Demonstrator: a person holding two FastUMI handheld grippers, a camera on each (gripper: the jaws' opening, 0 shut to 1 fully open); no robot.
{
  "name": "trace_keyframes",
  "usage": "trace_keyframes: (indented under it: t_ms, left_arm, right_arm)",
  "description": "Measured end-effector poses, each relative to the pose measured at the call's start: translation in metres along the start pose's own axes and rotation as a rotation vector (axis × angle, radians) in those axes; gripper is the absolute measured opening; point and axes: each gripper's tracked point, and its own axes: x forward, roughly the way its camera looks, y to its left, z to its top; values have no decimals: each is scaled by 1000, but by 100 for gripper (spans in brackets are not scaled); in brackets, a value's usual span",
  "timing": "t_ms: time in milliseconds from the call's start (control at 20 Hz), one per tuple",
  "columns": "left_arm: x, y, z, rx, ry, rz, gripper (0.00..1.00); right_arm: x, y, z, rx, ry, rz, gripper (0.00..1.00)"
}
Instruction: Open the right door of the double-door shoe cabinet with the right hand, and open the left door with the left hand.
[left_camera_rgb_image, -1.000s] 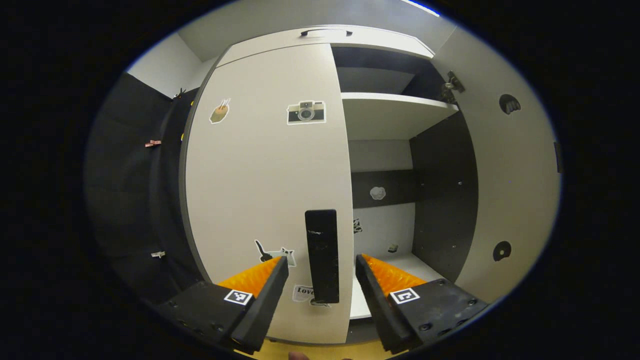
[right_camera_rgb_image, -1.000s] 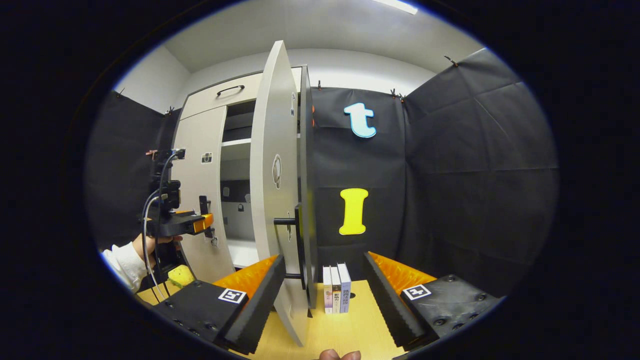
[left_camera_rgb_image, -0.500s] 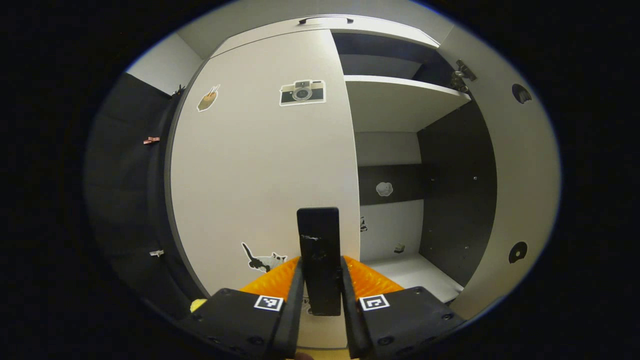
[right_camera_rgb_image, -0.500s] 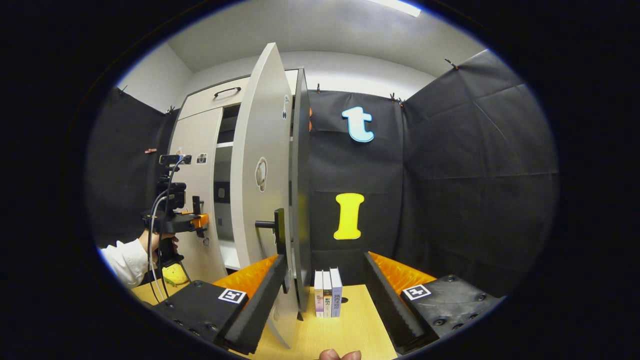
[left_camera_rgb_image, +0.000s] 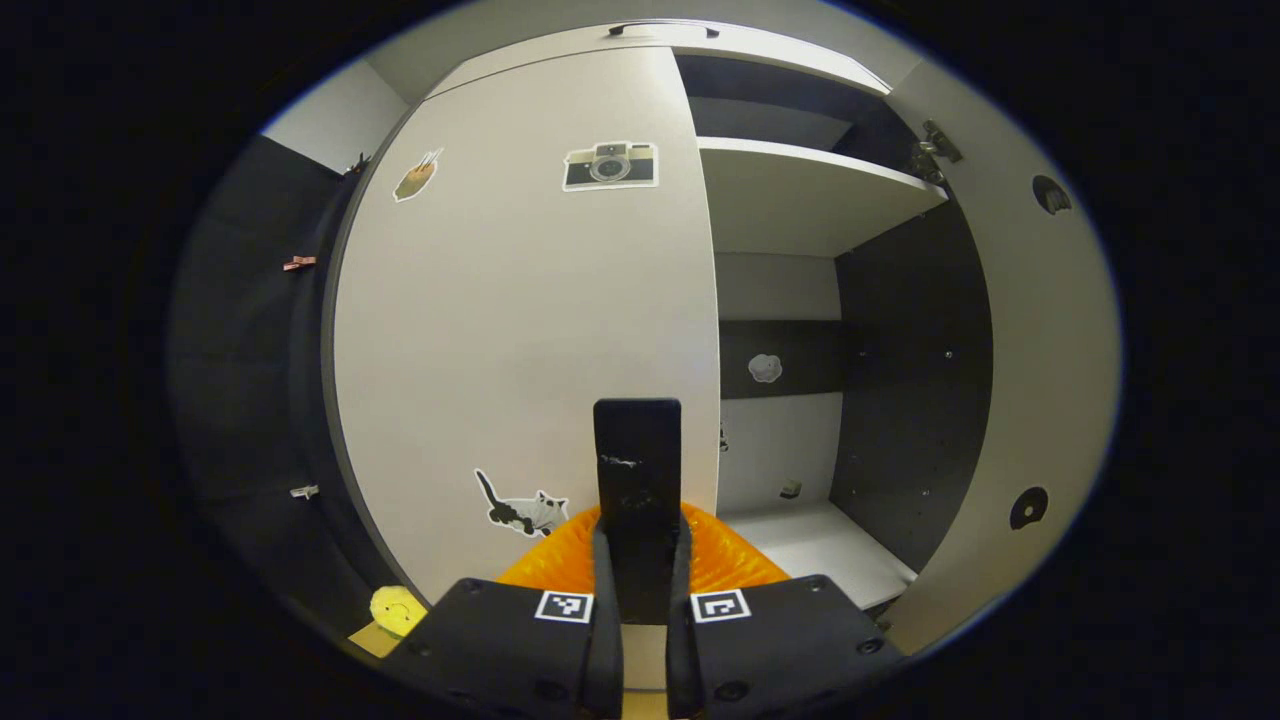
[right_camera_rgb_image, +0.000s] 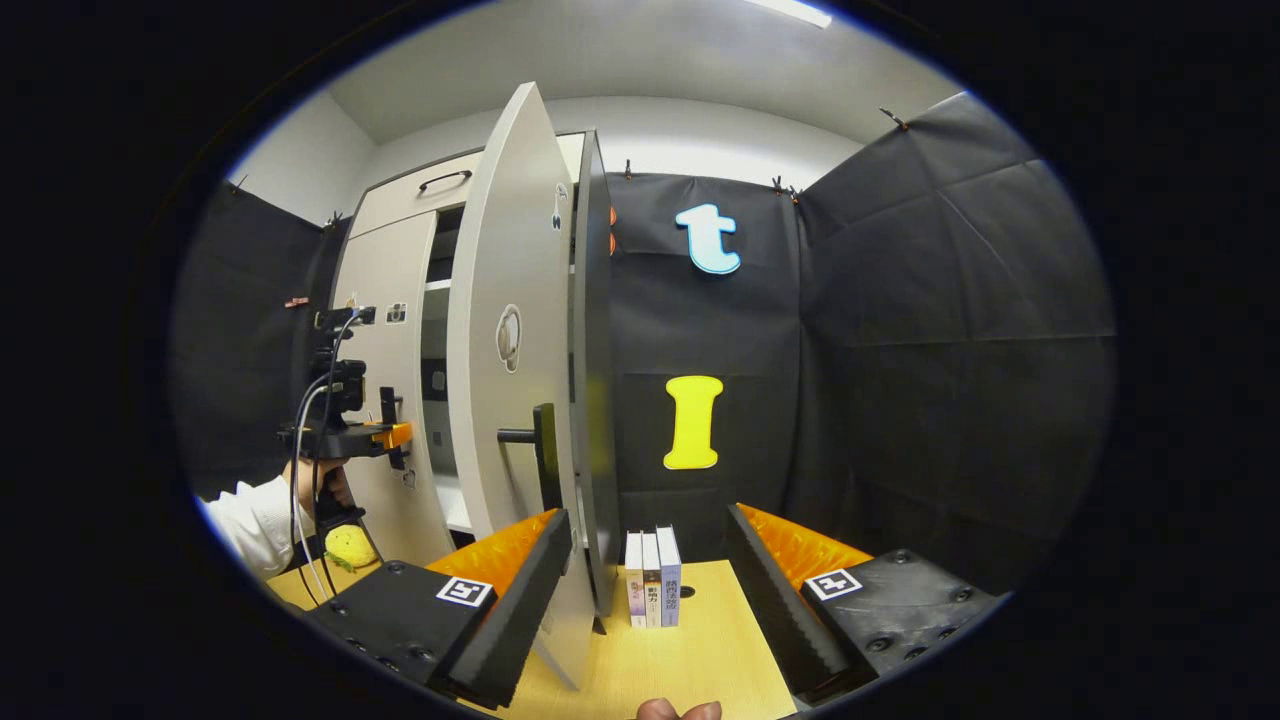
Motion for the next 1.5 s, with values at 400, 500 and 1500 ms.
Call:
trace_keyframes:
  t_ms: [400, 500, 1500]
  left_arm:
    - [-56, 15, -3, -29, 7, -98, 21]
    - [-77, 25, -4, -28, 13, -112, 18]
    - [-174, 131, -17, -56, -4, -224, 17]
  right_arm:
    - [-13, 20, 12, 21, -36, -6, 97]
    - [-15, 29, 13, 24, -34, -5, 97]
    - [-23, 115, 19, 52, -57, 77, 98]
